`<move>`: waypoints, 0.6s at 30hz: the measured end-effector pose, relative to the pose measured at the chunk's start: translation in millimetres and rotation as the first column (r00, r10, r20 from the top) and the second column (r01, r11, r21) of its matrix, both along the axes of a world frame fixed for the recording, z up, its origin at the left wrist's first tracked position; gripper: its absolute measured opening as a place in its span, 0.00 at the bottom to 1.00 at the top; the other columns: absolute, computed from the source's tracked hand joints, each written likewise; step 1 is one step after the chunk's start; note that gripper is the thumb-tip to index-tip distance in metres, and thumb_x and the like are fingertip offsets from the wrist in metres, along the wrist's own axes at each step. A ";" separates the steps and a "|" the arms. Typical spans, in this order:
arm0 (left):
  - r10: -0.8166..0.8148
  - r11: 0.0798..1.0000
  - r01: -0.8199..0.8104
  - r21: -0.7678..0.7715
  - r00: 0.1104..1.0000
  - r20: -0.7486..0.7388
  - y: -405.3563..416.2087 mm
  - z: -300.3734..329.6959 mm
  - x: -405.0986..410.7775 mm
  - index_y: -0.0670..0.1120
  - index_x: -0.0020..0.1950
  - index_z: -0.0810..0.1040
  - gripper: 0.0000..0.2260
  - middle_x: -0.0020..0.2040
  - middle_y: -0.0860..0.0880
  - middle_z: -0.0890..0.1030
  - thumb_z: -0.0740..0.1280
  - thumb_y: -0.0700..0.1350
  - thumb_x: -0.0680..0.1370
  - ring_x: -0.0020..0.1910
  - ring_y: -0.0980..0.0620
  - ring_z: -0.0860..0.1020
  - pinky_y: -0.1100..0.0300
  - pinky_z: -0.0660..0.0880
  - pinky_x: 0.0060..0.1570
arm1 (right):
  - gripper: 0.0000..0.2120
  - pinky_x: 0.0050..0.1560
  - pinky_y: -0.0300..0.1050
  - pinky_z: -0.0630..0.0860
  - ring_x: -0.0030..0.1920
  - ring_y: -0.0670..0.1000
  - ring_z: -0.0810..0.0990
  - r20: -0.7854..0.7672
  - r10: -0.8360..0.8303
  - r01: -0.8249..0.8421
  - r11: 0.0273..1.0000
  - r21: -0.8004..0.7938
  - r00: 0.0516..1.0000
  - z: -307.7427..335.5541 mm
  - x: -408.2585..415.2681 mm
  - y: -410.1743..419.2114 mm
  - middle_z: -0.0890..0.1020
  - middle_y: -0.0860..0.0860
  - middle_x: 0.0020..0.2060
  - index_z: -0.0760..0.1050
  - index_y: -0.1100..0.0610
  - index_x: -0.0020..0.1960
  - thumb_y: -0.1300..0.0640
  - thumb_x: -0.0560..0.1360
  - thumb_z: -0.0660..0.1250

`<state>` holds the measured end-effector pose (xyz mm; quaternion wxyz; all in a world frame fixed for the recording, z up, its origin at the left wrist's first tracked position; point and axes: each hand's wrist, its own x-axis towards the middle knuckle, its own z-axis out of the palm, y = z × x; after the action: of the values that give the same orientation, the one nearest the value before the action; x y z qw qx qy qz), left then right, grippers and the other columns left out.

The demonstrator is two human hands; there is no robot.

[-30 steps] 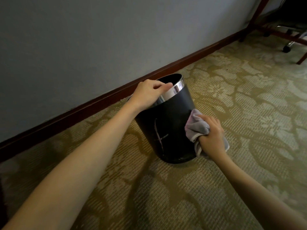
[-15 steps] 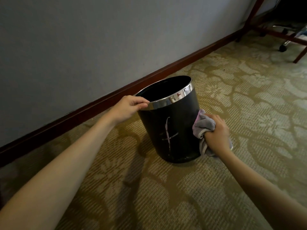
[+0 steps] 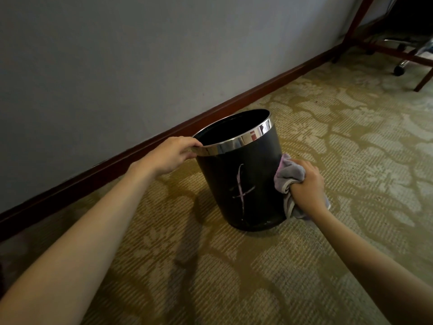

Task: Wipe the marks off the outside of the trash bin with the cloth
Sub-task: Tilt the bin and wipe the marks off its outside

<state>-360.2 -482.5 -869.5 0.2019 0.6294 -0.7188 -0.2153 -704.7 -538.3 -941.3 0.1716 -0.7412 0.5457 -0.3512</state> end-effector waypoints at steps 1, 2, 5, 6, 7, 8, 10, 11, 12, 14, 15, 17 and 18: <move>-0.013 1.000 0.014 -0.021 0.999 0.036 -0.8 -0.7 -0.5 0.56 0.59 0.77 0.12 0.52 0.58 0.77 0.64 0.42 0.79 0.53 0.59 0.74 0.56 0.72 0.55 | 0.18 0.50 0.45 0.64 0.52 0.53 0.71 -0.004 0.002 -0.002 1.000 0.008 1.000 0.7 0.5 -0.9 0.77 0.46 0.47 0.77 0.52 0.57 0.68 0.72 0.62; -0.023 0.999 0.025 -0.041 0.998 0.051 -1.8 -1.5 -1.9 0.56 0.57 0.77 0.11 0.51 0.58 0.78 0.63 0.41 0.79 0.52 0.60 0.75 0.55 0.74 0.53 | 0.18 0.50 0.46 0.65 0.52 0.53 0.71 -0.012 0.005 -0.005 1.000 0.015 1.000 1.7 1.1 -1.8 0.77 0.47 0.47 0.77 0.52 0.57 0.68 0.72 0.62; -0.011 0.995 0.008 -0.102 0.999 -0.031 -1.2 -8.8 -7.1 0.50 0.51 0.79 0.13 0.47 0.55 0.79 0.62 0.34 0.78 0.49 0.59 0.77 0.53 0.77 0.52 | 0.17 0.50 0.46 0.65 0.52 0.54 0.72 -0.022 0.010 -0.009 1.000 0.019 1.000 4.7 3.1 -3.6 0.78 0.48 0.48 0.77 0.52 0.56 0.67 0.72 0.62; -0.002 0.993 -0.004 -0.121 0.998 -0.056 -0.2 -12.0 -8.4 0.47 0.50 0.80 0.13 0.47 0.53 0.80 0.61 0.31 0.77 0.49 0.57 0.77 0.51 0.77 0.52 | 0.17 0.51 0.47 0.66 0.52 0.55 0.72 -0.016 0.009 -0.008 1.000 0.022 1.000 5.4 3.5 -4.5 0.78 0.48 0.48 0.78 0.52 0.56 0.67 0.72 0.62; 0.000 0.991 -0.010 -0.136 0.998 -0.069 1.1 -15.1 -9.4 0.46 0.49 0.80 0.13 0.47 0.51 0.80 0.60 0.30 0.76 0.49 0.55 0.78 0.49 0.77 0.52 | 0.17 0.52 0.49 0.68 0.52 0.55 0.73 -0.010 0.008 -0.008 1.000 0.029 1.000 6.0 3.6 -5.6 0.79 0.48 0.48 0.78 0.52 0.55 0.67 0.72 0.62; -0.005 0.990 -0.005 -0.143 0.997 -0.072 2.5 -17.3 -11.0 0.45 0.48 0.79 0.13 0.47 0.50 0.80 0.60 0.29 0.76 0.48 0.54 0.78 0.47 0.77 0.51 | 0.17 0.53 0.51 0.69 0.52 0.55 0.73 -0.004 0.008 -0.008 0.999 0.038 1.000 6.7 3.0 -6.9 0.79 0.48 0.48 0.78 0.52 0.55 0.67 0.72 0.62; -0.032 0.990 0.023 -0.142 0.998 -0.060 4.2 -18.1 -15.0 0.45 0.47 0.78 0.14 0.46 0.49 0.80 0.60 0.29 0.75 0.48 0.53 0.78 0.46 0.77 0.50 | 0.16 0.54 0.56 0.71 0.52 0.56 0.75 0.002 0.005 -0.005 0.998 0.055 1.000 7.5 -0.2 -10.7 0.79 0.49 0.47 0.78 0.52 0.54 0.67 0.73 0.61; -0.043 0.990 0.034 -0.138 0.997 -0.058 4.1 -16.7 -17.7 0.46 0.46 0.78 0.14 0.45 0.50 0.79 0.60 0.29 0.76 0.47 0.53 0.77 0.46 0.77 0.50 | 0.15 0.55 0.58 0.72 0.52 0.57 0.76 0.009 -0.001 0.001 0.997 0.073 1.000 8.4 -2.0 -12.8 0.80 0.50 0.47 0.78 0.53 0.55 0.66 0.73 0.61; -0.046 0.990 0.038 -0.137 0.997 -0.057 3.5 -14.3 -21.1 0.47 0.45 0.77 0.13 0.44 0.51 0.79 0.60 0.30 0.76 0.47 0.54 0.77 0.46 0.76 0.49 | 0.15 0.55 0.60 0.73 0.52 0.57 0.76 0.027 -0.011 0.008 0.995 0.099 1.000 8.9 -3.7 -15.0 0.80 0.51 0.47 0.78 0.53 0.55 0.66 0.72 0.61; -0.038 0.990 0.029 -0.138 0.997 -0.064 1.0 -5.4 -29.5 0.50 0.41 0.75 0.14 0.41 0.52 0.78 0.61 0.30 0.76 0.44 0.58 0.77 0.48 0.76 0.46 | 0.16 0.54 0.61 0.75 0.51 0.57 0.78 0.065 -0.035 0.025 0.989 0.148 0.997 8.6 -6.4 -18.8 0.81 0.54 0.47 0.78 0.55 0.55 0.67 0.71 0.62; -0.034 0.991 0.023 -0.132 0.996 -0.077 -0.8 1.1 -33.0 0.51 0.39 0.73 0.15 0.39 0.53 0.77 0.61 0.31 0.76 0.42 0.61 0.76 0.50 0.76 0.44 | 0.16 0.53 0.60 0.75 0.50 0.56 0.79 0.064 -0.042 0.031 0.985 0.170 0.997 7.8 -6.8 -19.3 0.82 0.54 0.47 0.79 0.55 0.55 0.67 0.71 0.62; -0.033 0.994 0.023 -0.106 0.996 -0.086 -3.8 15.1 -37.2 0.52 0.37 0.73 0.15 0.37 0.54 0.77 0.62 0.32 0.76 0.39 0.63 0.76 0.58 0.72 0.38 | 0.17 0.51 0.54 0.78 0.50 0.54 0.80 0.073 -0.026 0.010 0.976 0.219 0.997 5.8 -4.6 -17.6 0.83 0.52 0.47 0.80 0.53 0.55 0.67 0.71 0.62; -0.029 0.996 0.022 -0.090 0.997 -0.078 -3.7 21.7 -37.8 0.52 0.37 0.74 0.14 0.37 0.54 0.78 0.63 0.34 0.77 0.39 0.63 0.76 0.61 0.71 0.37 | 0.18 0.49 0.46 0.78 0.50 0.50 0.81 0.099 -0.006 -0.019 0.969 0.247 0.995 4.6 -1.8 -14.7 0.84 0.50 0.47 0.80 0.53 0.54 0.67 0.70 0.61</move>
<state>-398.0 -486.3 -847.8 0.2554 0.6016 -0.7271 -0.2101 -706.5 -553.0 -936.7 0.2907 -0.6973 0.5737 -0.3163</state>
